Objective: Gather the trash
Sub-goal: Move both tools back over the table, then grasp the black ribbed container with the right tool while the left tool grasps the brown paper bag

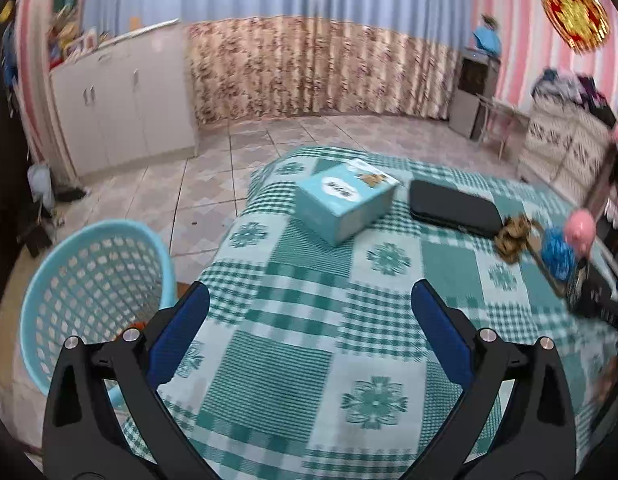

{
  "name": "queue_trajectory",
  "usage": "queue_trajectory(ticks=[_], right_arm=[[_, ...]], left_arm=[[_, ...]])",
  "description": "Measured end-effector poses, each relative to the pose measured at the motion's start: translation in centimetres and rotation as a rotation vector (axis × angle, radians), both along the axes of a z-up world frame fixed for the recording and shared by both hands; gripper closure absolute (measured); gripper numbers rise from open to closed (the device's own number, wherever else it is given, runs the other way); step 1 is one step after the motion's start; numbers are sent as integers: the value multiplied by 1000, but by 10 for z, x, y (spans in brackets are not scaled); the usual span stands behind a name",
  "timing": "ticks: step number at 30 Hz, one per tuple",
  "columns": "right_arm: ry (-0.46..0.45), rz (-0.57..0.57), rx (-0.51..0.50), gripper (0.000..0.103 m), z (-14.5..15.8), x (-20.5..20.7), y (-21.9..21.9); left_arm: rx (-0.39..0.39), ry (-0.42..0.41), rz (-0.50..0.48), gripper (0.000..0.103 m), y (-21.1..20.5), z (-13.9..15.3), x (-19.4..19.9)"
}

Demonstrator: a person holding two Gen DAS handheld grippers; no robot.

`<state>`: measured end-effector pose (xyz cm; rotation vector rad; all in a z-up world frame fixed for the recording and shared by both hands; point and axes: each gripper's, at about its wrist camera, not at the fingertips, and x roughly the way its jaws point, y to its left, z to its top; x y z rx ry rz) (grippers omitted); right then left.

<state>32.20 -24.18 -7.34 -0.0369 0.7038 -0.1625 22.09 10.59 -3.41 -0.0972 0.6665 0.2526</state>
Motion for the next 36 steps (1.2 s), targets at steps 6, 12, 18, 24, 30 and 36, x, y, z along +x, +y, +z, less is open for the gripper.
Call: queue_trajectory(ticks=[6,12,18,24,30,36], right_arm=[[3,7,115,9,-10,6,-12],[-66,43,153,11,-4,-15,-24],[-101,11,113,11,2,-33,-55],[-79,-40,152,11,-11,-39,-87],[-76,-41,168,11,-16,-40,-98],[-63,-32,169,11,-20,-39,-93]], left_arm=[[23,17,-59,5,-23,7,10],[1,30,-145,5,-65,6,39],[-24,69,-247,6,-120,-14,89],[-40,127,-309,10,-163,-48,138],[-71,139,-331,10,-179,-57,169],[-73,218,-399,54,-191,-71,187]])
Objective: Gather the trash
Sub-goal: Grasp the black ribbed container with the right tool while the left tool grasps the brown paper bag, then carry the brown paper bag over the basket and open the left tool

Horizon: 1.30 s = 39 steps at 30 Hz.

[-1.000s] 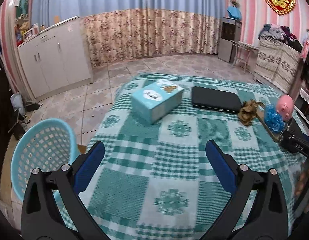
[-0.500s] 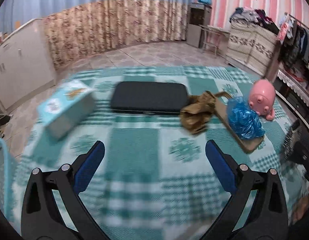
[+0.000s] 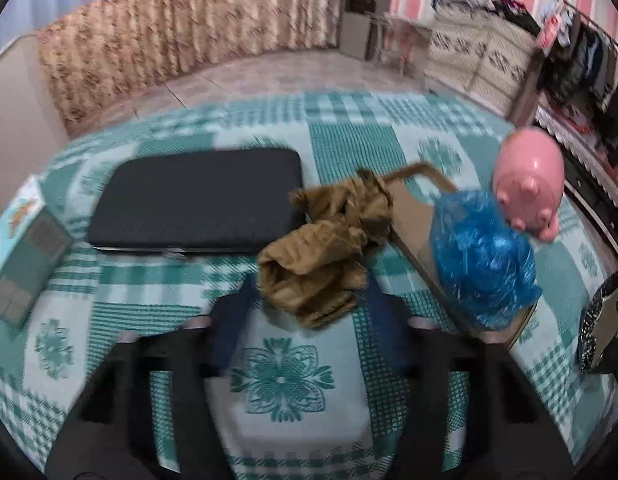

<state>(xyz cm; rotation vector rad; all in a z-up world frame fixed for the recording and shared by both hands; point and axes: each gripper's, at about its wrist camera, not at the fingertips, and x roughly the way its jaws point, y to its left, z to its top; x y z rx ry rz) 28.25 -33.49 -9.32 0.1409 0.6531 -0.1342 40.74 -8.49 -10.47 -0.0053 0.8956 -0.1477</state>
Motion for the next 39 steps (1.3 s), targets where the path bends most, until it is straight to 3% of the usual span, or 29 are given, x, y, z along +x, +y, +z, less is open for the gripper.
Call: queue_trajectory(ticks=[7,13,26,33,39], right_arm=[[-8,23,-27,11,7,-4,13],[-26,79,-21,11,13,-9,43],[-60,367,-79,11,40,-17,181],[-49,458,-93,11,41,-30,239],[-58,509,-116,11,45,-38,277]], left_arm=[[-54,-27,30,57,29,14,-29],[-5,-55,112,57,79,33,-70],[21,-120,348,57,216,56,-180],[50,-146,454,57,270,55,-216],[31,-166,512,57,302,56,-238]])
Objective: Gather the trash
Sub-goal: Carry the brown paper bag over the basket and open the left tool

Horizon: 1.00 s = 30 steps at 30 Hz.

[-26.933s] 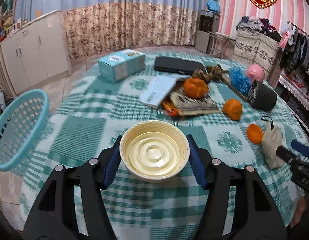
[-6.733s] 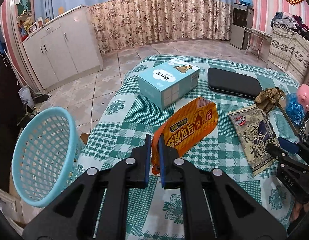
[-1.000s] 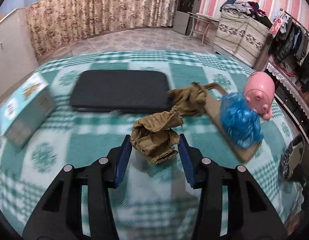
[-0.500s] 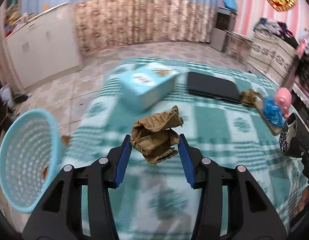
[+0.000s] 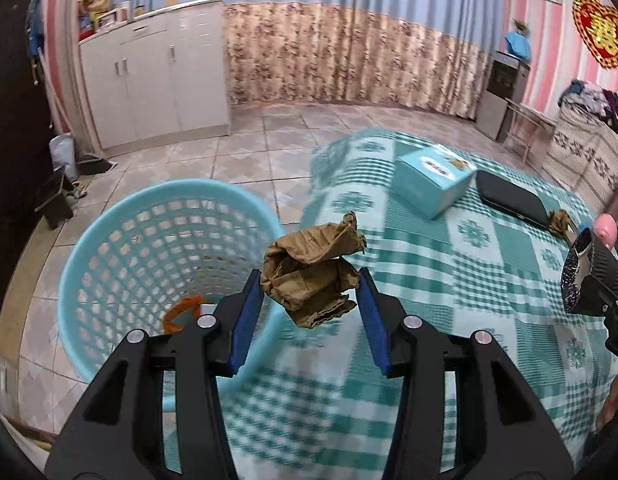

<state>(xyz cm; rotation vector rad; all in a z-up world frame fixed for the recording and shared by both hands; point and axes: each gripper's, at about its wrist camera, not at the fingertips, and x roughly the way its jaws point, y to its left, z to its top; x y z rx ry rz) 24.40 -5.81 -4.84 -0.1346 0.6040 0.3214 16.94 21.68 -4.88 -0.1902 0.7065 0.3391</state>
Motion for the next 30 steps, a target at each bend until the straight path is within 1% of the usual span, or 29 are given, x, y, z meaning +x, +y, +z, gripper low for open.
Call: queue_trajectory(ticks=[8,15,19,22,24,27,30], right_arm=[[2,44,-5,11,1,5,33],[-30,80,-4,11,5,7,64],[-10,116,2,11,-2,13,83],[12,136,15,11,-8,15,94],[11,149,8,11,-10,13,100],[13,175,-5,11,-13,10,107],[21,178,-12,11,-17,9,109]], left_arm=[[-7,-2,51,57,31,-8,-16],[-4,-28,111,57,61,-10,-22],[3,-43,149,56,77,-12,-23],[28,-50,181,56,91,-14,-22],[45,-43,207,56,104,-18,-20],[37,-42,229,56,123,-24,-18],[35,-29,233,56,134,-31,-11]])
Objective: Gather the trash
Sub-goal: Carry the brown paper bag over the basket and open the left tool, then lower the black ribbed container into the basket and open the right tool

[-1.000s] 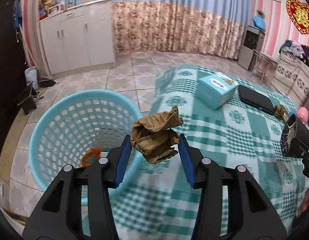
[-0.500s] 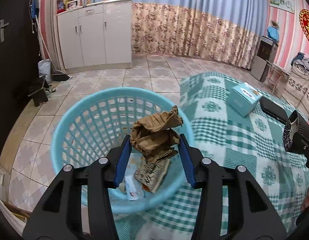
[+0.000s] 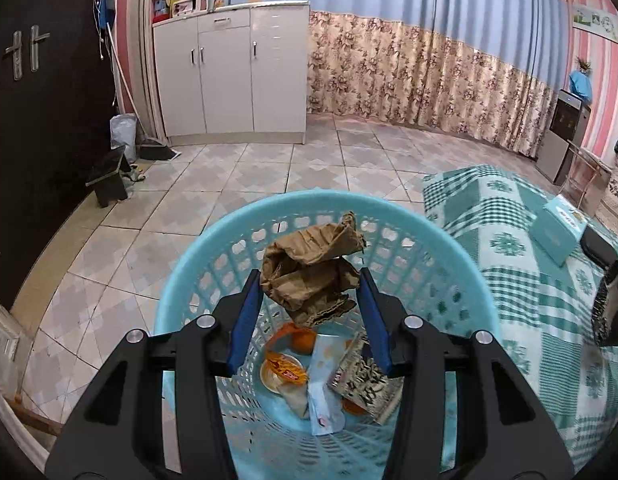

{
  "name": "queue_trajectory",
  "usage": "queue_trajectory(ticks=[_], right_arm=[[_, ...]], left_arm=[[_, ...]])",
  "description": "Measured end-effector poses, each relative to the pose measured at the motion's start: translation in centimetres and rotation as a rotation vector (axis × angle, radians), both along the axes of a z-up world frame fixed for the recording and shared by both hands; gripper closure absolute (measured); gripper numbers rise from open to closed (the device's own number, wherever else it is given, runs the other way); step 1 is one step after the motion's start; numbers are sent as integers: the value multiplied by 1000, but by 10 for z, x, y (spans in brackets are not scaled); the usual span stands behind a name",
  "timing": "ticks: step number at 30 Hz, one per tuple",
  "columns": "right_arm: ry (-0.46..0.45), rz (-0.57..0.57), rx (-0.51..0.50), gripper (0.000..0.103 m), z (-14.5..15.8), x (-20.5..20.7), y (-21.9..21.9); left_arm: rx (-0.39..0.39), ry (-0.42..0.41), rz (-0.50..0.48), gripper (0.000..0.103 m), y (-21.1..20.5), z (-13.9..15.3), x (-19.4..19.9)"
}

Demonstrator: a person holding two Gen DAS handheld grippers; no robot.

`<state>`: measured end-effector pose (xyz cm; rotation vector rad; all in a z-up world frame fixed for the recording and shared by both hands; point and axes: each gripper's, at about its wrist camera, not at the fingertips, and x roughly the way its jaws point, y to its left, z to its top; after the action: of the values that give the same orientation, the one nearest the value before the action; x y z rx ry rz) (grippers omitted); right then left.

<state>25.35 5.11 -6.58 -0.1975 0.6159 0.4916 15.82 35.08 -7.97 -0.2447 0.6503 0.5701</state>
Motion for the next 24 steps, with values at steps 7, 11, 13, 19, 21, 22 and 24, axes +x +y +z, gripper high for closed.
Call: queue_trajectory(ticks=[7,11,13,19,21,22,24], right_arm=[[1,1,-7,11,-1,2,2],[-6,8,-11,11,-1,2,5],[-8,15,-8,11,-1,0,9],[-29,74,3,11,4,-7,38],[-41,115,16,11,6,-10,58],[-40,129,16,11,6,-11,69],[-32,153,29,11,7,-10,83]], left_arm=[[-24,19,-3,36,8,-9,12],[-15,12,11,15,7,-1,3],[9,8,28,12,6,5,-9],[49,-1,88,6,10,10,-44],[57,-1,99,6,13,11,-53],[62,-6,108,6,13,12,-59],[72,-15,123,5,15,13,-68]])
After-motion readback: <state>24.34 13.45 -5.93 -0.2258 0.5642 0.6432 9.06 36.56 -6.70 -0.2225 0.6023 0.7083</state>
